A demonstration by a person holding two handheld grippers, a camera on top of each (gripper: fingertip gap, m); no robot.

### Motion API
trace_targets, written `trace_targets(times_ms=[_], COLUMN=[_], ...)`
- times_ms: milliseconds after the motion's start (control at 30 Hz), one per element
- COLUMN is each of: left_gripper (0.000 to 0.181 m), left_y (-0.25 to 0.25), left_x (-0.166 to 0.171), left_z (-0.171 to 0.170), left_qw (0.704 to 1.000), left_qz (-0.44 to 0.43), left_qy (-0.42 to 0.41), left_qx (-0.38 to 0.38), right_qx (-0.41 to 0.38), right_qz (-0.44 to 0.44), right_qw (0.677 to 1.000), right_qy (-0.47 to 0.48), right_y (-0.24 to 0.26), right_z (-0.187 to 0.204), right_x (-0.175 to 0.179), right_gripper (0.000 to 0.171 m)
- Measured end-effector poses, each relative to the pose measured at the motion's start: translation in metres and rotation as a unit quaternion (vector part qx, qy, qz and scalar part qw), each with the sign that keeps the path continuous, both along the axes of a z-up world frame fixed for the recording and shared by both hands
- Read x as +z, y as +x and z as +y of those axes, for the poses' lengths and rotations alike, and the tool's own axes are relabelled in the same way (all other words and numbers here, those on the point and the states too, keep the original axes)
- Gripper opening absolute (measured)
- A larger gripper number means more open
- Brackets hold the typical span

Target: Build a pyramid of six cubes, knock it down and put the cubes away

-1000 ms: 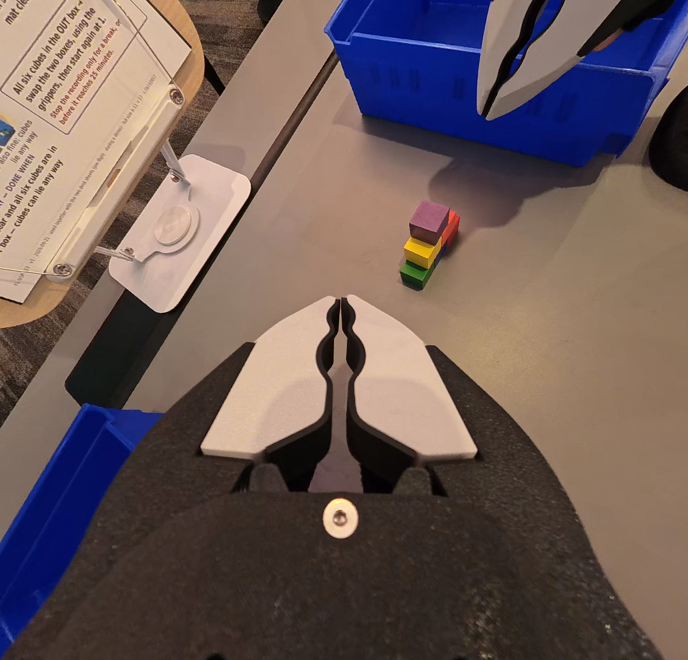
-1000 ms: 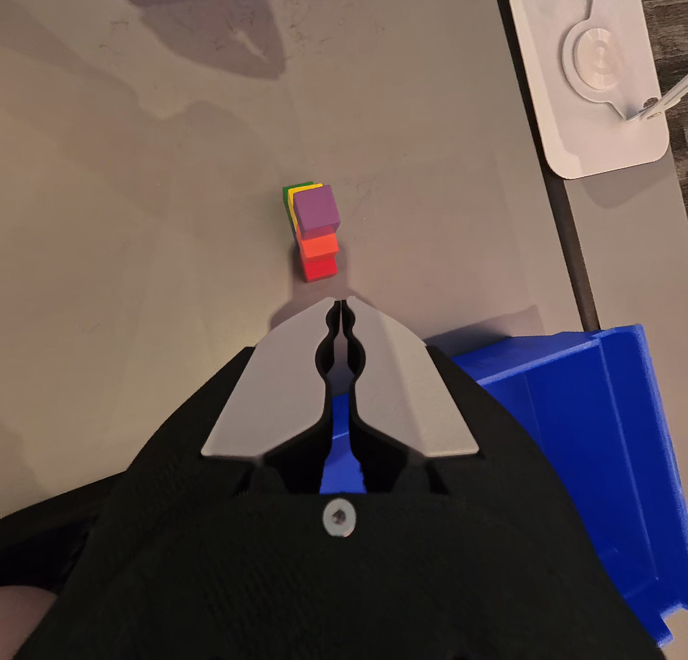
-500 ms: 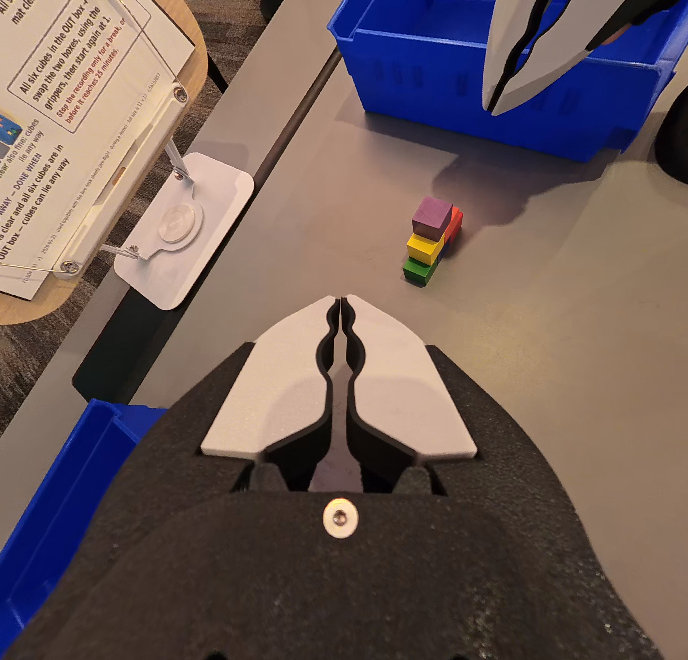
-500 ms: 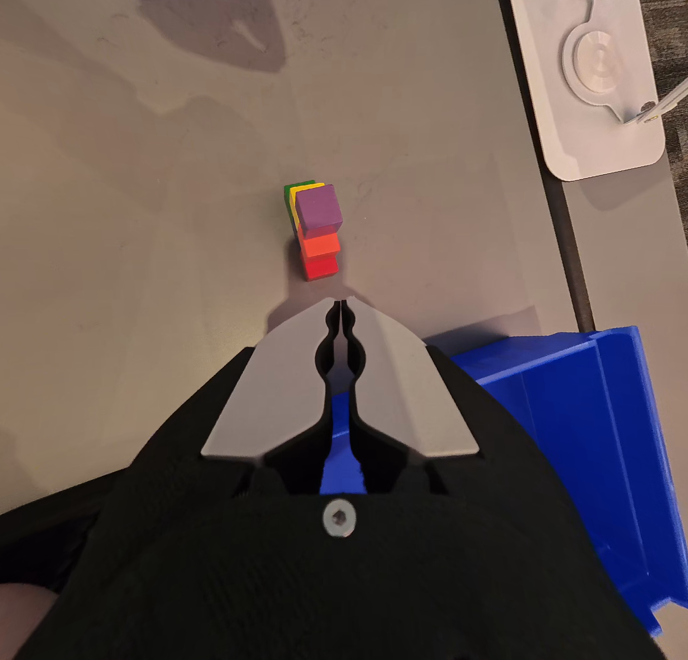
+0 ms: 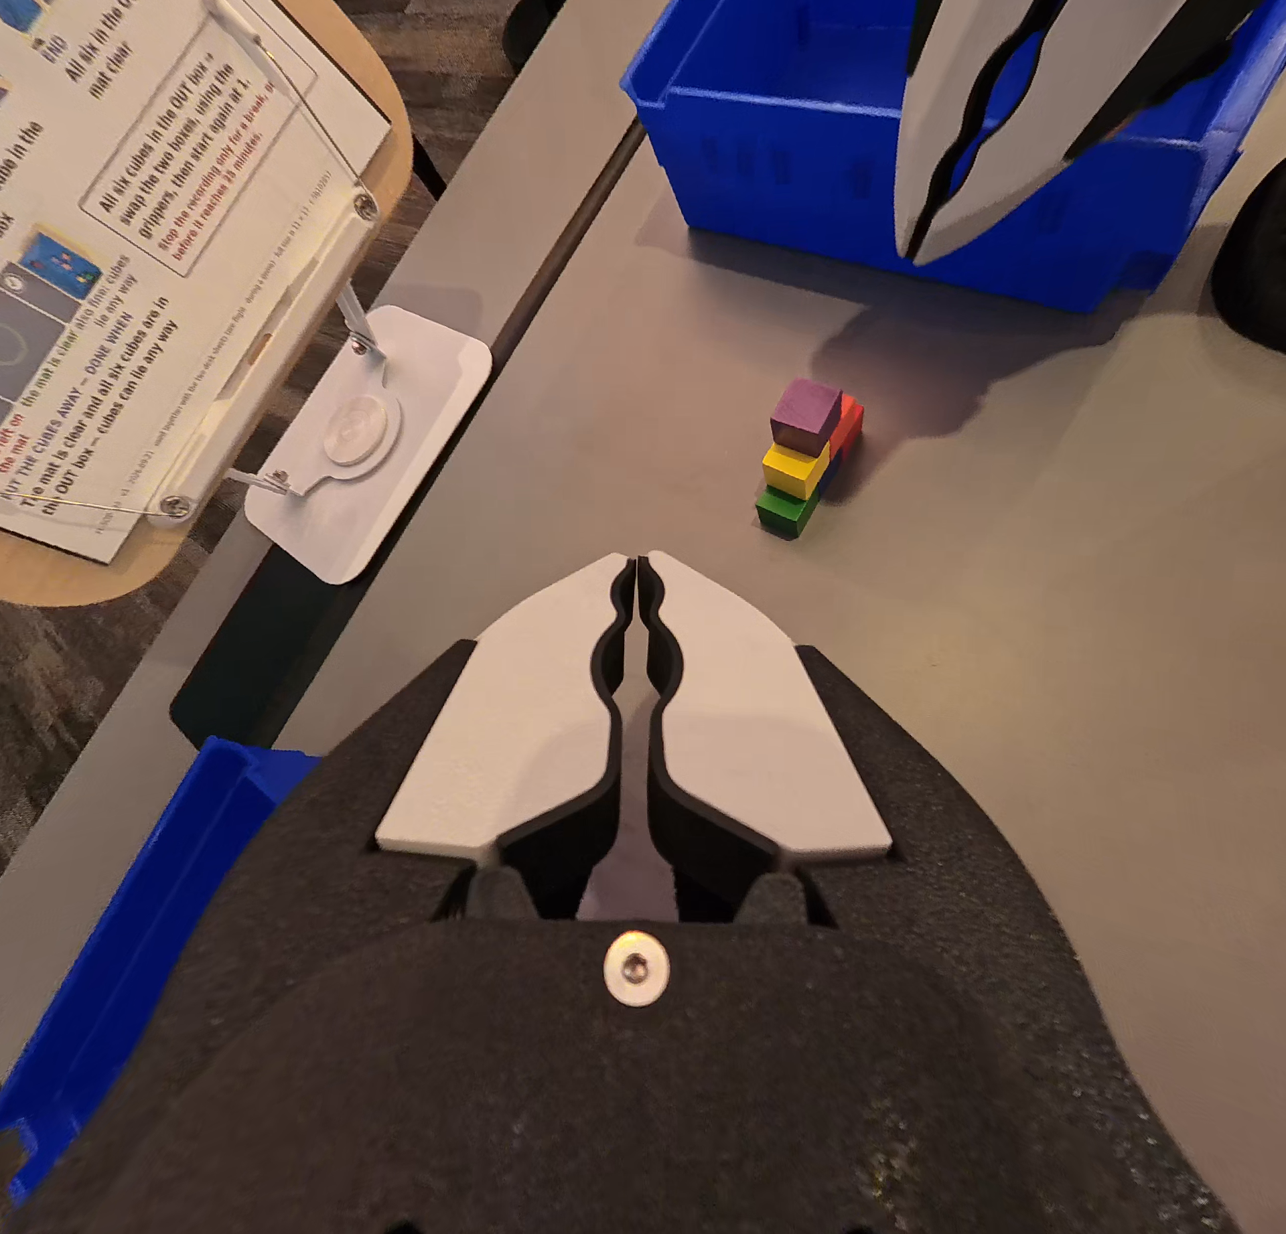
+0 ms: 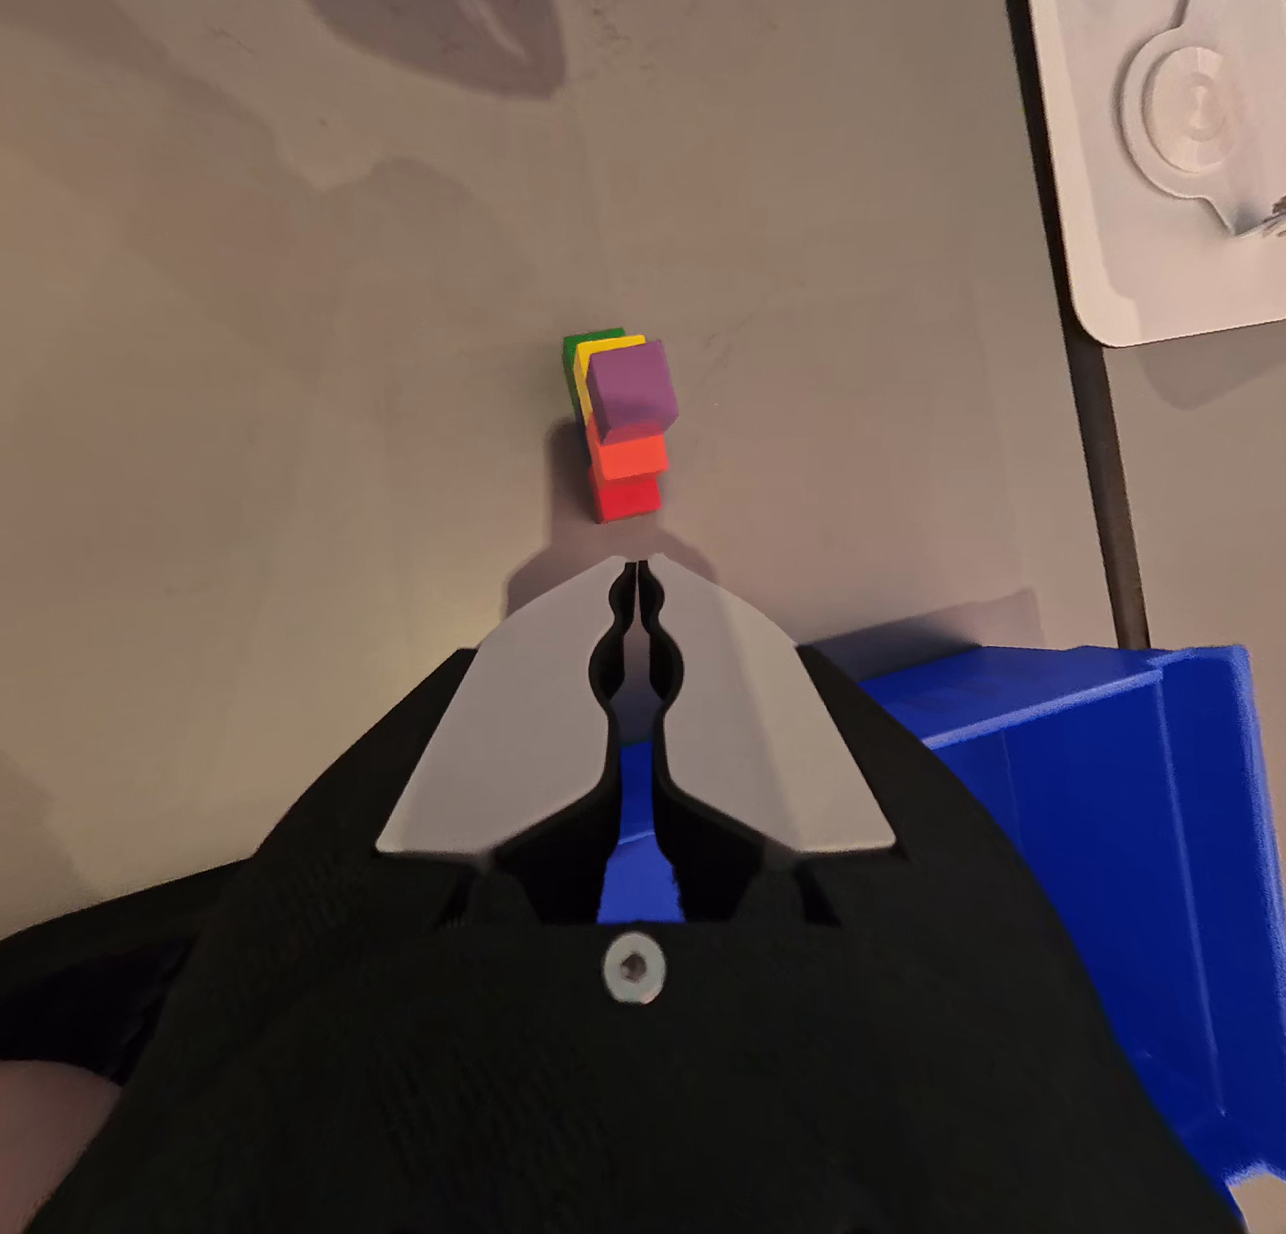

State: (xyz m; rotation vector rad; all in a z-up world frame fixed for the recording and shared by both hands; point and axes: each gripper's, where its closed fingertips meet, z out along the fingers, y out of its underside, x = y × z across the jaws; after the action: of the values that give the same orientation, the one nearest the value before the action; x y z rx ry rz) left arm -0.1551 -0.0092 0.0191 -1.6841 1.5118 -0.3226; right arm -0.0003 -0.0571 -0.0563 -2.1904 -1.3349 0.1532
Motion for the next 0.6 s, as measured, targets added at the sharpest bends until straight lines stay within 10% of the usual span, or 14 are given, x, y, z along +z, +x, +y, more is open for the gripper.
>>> trace_targets(times_ms=[600], left_gripper=[0.001], left_y=[-0.063], left_x=[0.074], left_z=[0.006], left_qw=[0.991], left_qz=[-0.103], left_qy=[0.061], left_qx=[0.065], right_qx=[0.106], right_qz=[-0.018], right_qw=[0.990], right_qy=[-0.090], right_y=[-0.047], right_z=[-0.032], right_x=[-0.035], right_gripper=[0.001])
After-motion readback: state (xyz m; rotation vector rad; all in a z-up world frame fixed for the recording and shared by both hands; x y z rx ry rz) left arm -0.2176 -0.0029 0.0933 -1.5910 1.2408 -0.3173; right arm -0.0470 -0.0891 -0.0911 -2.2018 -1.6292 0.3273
